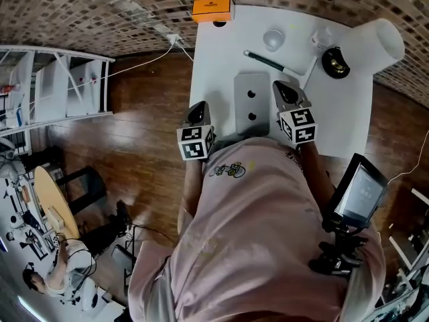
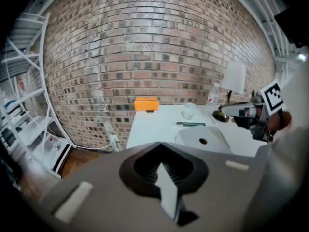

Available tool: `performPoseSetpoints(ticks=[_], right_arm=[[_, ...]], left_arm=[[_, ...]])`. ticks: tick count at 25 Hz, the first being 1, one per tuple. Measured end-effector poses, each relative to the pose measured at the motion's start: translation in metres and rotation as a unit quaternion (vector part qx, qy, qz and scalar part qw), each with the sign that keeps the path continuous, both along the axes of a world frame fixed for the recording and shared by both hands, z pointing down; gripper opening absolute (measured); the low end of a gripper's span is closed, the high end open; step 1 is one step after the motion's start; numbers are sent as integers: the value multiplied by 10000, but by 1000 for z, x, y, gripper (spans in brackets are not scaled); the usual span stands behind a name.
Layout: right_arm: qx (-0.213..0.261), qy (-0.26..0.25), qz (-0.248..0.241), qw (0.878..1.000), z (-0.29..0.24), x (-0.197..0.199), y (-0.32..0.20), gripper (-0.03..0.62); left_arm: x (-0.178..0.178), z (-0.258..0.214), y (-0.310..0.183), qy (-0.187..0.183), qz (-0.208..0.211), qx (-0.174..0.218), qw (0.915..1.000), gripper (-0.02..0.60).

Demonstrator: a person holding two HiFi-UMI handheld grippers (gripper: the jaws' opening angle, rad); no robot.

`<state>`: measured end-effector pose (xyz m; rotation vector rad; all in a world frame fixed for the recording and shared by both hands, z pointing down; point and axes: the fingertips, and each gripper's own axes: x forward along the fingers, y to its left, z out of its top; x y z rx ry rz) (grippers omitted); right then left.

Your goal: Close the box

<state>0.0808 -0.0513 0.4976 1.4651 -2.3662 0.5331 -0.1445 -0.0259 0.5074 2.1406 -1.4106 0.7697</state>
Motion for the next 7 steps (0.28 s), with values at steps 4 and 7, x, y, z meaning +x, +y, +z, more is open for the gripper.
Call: performPoseSetpoints(ticks=[4,7], right_arm=[[-81,-40,450,9989,3,3,7,2],[-197,-99,702,9973,10,3,12,2]], left_arm=[[-9,4,-15,15,205,-20,9998,3],[-15,5,-19,4,242,-37,9997,3]])
